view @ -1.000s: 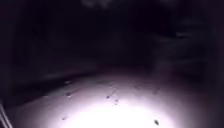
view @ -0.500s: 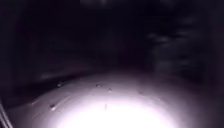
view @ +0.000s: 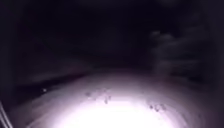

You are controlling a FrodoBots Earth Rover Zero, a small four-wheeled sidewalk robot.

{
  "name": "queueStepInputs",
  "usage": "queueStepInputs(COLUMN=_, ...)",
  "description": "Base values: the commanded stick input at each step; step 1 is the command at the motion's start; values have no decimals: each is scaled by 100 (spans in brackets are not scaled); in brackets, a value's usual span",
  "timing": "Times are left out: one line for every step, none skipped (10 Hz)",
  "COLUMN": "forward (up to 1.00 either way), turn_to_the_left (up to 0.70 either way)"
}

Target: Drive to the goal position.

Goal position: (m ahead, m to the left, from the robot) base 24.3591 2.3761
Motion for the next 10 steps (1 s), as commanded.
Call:
queueStepInputs(forward=100, turn_to_the_left=0)
queueStepInputs(forward=100, turn_to_the_left=0)
queueStepInputs(forward=100, turn_to_the_left=0)
queueStepInputs(forward=100, turn_to_the_left=0)
queueStepInputs(forward=100, turn_to_the_left=0)
queueStepInputs(forward=100, turn_to_the_left=0)
queueStepInputs(forward=100, turn_to_the_left=0)
queueStepInputs(forward=100, turn_to_the_left=0)
queueStepInputs(forward=100, turn_to_the_left=0)
queueStepInputs(forward=100, turn_to_the_left=0)
